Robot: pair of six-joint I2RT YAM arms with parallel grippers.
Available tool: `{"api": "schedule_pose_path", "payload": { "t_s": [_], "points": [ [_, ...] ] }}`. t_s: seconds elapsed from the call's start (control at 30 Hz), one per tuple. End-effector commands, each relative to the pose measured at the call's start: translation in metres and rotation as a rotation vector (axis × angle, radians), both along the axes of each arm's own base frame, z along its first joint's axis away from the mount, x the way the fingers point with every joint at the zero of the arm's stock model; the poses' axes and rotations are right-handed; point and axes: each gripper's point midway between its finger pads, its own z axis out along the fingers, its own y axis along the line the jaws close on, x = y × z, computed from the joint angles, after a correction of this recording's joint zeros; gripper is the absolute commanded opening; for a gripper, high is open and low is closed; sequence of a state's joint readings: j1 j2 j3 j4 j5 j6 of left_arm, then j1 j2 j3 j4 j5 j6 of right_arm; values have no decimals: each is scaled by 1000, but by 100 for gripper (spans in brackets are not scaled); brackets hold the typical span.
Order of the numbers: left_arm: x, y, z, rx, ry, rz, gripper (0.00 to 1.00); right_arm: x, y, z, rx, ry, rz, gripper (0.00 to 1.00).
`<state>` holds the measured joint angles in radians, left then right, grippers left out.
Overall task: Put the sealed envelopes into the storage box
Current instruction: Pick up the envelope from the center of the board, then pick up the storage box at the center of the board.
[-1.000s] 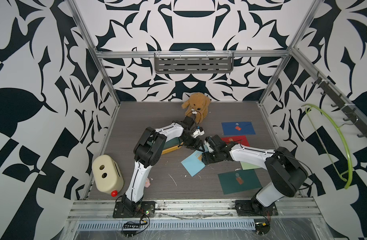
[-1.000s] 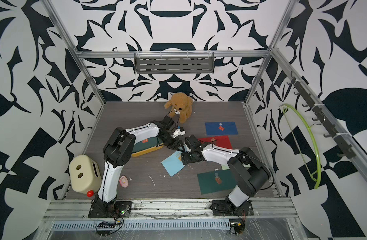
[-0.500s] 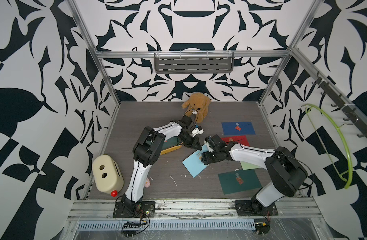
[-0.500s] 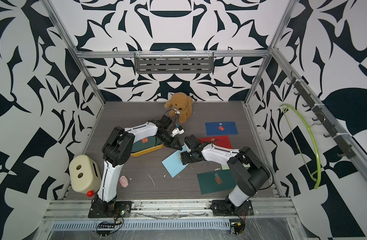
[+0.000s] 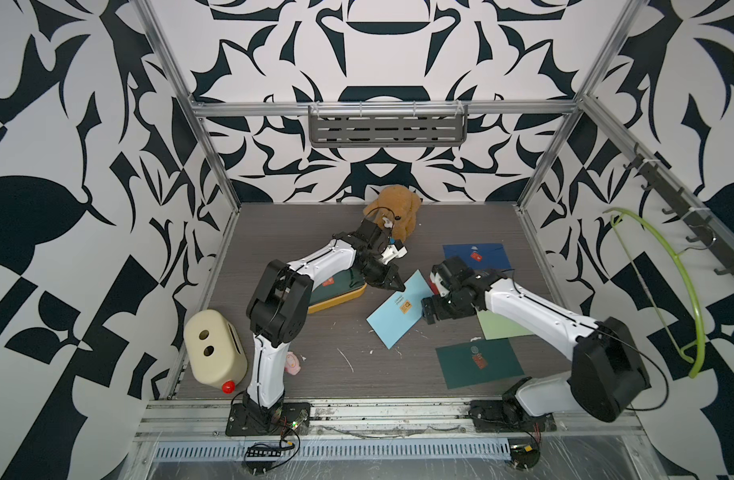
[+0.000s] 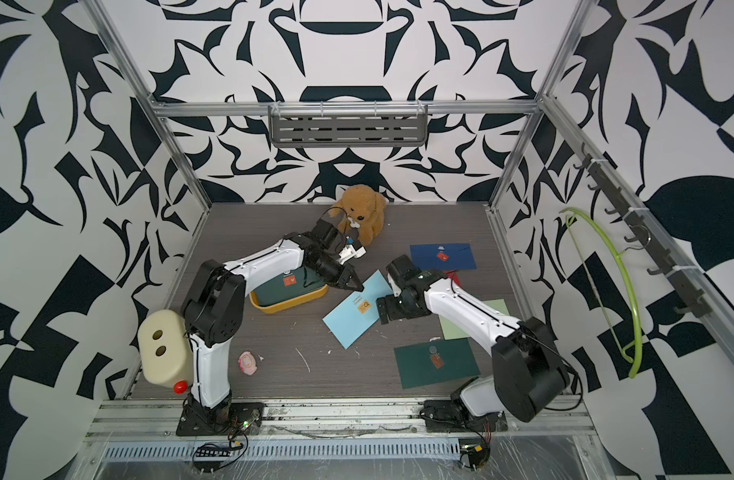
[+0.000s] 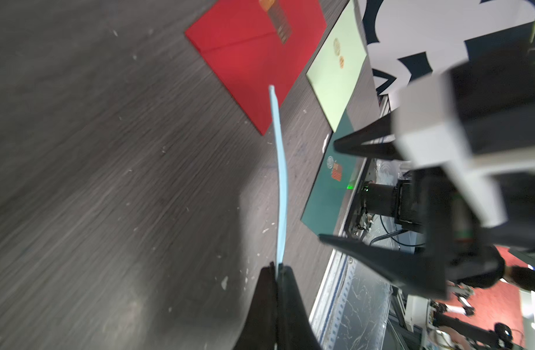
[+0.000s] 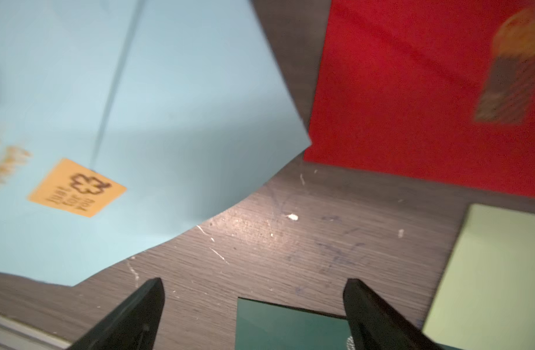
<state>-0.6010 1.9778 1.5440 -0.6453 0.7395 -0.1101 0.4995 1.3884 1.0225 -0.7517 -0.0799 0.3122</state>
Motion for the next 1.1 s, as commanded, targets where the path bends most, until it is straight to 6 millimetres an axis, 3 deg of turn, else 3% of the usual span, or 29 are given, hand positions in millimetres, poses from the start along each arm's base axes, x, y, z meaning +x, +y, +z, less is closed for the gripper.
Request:
{"api": "schedule_pose_path", "payload": {
  "t_s": [0.0, 0.13, 0.27, 0.47, 0.6, 0.7, 0.83, 1.07],
  "points": [
    [-4, 21, 22, 74, -53, 67, 0, 14, -10, 46, 28, -68, -2, 90],
    [2, 57, 45, 206, -164, 205, 0, 40, 3, 69, 92, -117, -17, 79],
    [14, 115, 73, 334, -266, 375, 0, 60, 34, 72, 201, -126, -16, 70],
    [30, 206, 129, 399, -416, 656, 0, 77, 91, 52, 252, -117, 28, 58],
    [37, 250, 145, 436, -450, 771, 0, 87, 141, 35, 274, -103, 87, 53],
    [38, 264, 142, 464, -429, 791, 0, 100, 170, 26, 292, -104, 102, 46],
    [37, 270, 143, 463, -431, 811, 0, 116, 194, 13, 320, -90, 99, 41],
    [35, 272, 144, 464, -435, 813, 0, 128, 212, -15, 297, -37, 95, 30]
  ]
}}
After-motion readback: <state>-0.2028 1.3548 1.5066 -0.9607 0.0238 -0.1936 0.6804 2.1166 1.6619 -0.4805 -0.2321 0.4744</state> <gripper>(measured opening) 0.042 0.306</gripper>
